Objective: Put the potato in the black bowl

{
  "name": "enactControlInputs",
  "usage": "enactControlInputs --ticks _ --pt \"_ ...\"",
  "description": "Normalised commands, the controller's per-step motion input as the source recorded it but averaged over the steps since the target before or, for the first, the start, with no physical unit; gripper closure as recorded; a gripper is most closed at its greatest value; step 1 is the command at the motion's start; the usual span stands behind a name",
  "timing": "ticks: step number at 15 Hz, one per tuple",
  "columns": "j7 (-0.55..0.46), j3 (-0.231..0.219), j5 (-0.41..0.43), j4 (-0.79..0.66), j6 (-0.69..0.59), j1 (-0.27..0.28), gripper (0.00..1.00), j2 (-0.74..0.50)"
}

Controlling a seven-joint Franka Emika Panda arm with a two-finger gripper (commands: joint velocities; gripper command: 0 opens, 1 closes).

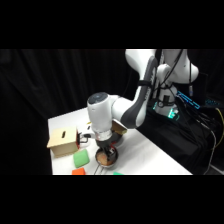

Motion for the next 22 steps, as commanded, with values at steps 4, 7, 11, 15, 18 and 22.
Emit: enactControlInputs --ticks 4,7,11,15,18,22 --pt "0.01 -0.034 -0.077 0.22 0.02 0.009 0.89 0.14" --pt "0.04 -0.055 -0.099 0.21 -0.09 0.025 0.95 0.08" --pt "0.17 -0.127 -0.177 0.14 -0.34 0.102 0.94 -0.15" --pt "0.21 -0.102 -0.202 0.03 -0.40 0.105 0.94 -0.34" --pt "0.20 -0.068 -0.204 -0.08 -0.29 0.071 0.93 -0.33" --pt "0.12 -0.039 -0.145 -0.28 -0.10 -0.021 0.93 -0.39"
